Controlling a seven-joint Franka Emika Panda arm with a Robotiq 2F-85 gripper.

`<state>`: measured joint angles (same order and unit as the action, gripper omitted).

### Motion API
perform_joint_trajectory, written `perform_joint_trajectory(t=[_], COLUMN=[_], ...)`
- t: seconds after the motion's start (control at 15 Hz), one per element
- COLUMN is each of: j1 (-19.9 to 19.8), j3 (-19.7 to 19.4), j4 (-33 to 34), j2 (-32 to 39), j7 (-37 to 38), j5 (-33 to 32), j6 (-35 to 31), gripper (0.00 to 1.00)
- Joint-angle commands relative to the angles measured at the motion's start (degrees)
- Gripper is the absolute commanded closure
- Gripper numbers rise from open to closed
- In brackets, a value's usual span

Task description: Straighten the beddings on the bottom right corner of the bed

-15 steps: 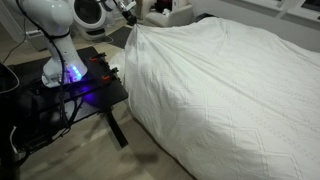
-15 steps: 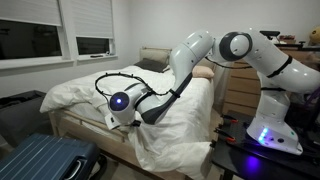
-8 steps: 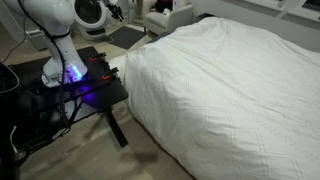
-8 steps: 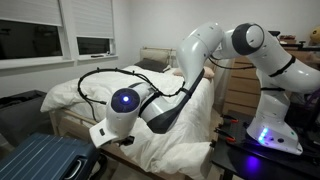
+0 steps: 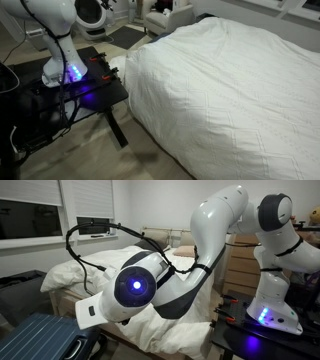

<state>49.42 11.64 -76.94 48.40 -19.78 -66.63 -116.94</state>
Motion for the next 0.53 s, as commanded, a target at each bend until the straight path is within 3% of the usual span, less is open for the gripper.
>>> perform_joint_trajectory(t=[0.0, 0.47], j1=[0.74, -0.77], j3=[-3.72, -6.34], j4=[-2.37, -4.89], j2=[-2.44, -4.04], j7=[6.80, 16.82], j5=[-3.11, -4.94], j6=[6.07, 24.52], gripper=[0.00, 0.00])
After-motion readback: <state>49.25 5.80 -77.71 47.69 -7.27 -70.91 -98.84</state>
